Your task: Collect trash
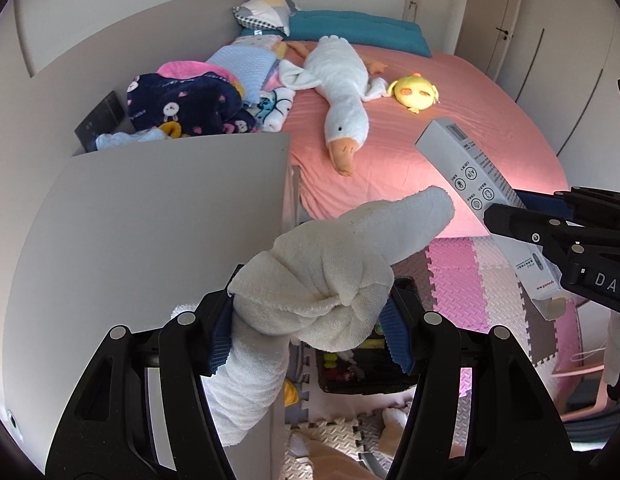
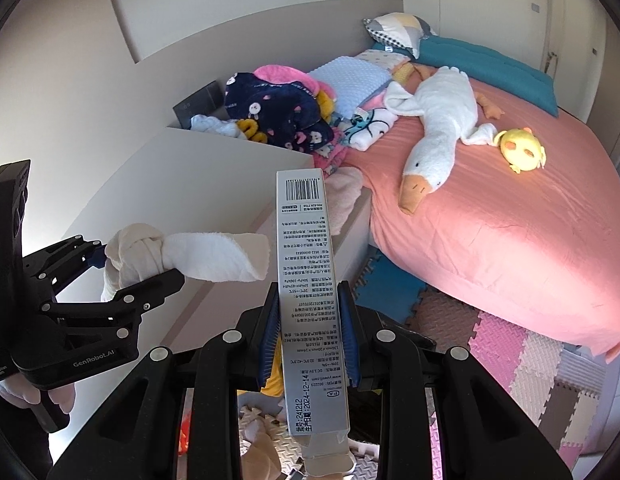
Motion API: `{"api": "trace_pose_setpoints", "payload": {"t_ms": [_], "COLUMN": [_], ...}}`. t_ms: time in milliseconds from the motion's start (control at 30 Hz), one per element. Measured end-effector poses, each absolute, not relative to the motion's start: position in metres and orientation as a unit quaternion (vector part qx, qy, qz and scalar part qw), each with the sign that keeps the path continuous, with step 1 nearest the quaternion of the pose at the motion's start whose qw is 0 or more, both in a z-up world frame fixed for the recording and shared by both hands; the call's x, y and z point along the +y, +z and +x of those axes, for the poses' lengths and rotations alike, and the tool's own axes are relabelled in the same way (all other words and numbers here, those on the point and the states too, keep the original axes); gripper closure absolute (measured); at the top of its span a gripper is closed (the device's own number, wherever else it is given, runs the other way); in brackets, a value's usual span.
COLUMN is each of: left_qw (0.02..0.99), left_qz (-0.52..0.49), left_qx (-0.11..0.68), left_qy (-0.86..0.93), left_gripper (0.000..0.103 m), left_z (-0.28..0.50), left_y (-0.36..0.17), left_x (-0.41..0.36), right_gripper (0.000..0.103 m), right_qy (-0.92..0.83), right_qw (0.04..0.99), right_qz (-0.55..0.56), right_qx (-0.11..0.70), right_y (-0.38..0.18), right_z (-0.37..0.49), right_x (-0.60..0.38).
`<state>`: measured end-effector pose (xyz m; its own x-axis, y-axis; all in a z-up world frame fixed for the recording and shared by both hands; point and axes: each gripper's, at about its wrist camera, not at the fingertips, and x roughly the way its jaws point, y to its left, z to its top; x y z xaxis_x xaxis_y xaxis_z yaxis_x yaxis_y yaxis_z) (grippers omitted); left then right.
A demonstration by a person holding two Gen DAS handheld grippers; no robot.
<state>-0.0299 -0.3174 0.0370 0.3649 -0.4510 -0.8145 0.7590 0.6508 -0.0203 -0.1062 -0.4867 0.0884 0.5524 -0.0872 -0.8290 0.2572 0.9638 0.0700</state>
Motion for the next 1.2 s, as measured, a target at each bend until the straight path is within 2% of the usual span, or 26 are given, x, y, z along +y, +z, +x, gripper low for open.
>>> {"api": "trace_pose_setpoints", "payload": {"t_ms": [367, 400, 433, 500, 667, 1200], "left_qw": [0.787, 0.787, 0.788, 0.801, 0.805, 0.802], "left_qz": [0.2, 0.201, 0.206, 0.22, 0.223, 0.222], "left_qx": [0.417, 0.415, 0.411, 0.396, 0.392, 0.386], "left_qy": [-0.408, -0.411, -0.41, -0.391, -0.385, -0.399], "left_gripper": [0.042, 0.039, 0.025, 0.008, 0.008, 0.008], "left_z": [-0.054, -0.056, -0.058, -0.06, -0.06, -0.065], "left_y": [0.034, 0.034, 0.034, 0.036, 0.038, 0.045], "left_x": [-0.358, -0.361, -0.365, -0.371, -0.376, -0.377], "right_gripper": [0.073, 0.072, 0.062, 0.041, 0.039, 0.039], "right_qy": [-0.138, -0.141, -0.143, -0.16, -0.184, -0.188], "right_qw": [0.874, 0.874, 0.875, 0.88, 0.886, 0.887], "right_qz": [0.111, 0.113, 0.117, 0.122, 0.128, 0.129], "right_qx": [0.452, 0.45, 0.447, 0.43, 0.405, 0.402], "right_y": [0.095, 0.096, 0.098, 0.104, 0.115, 0.117], "right_z": [-0.135, -0.136, -0.139, -0.145, -0.156, -0.159], "right_x": [-0.525, -0.527, -0.529, -0.534, -0.545, -0.548]}}
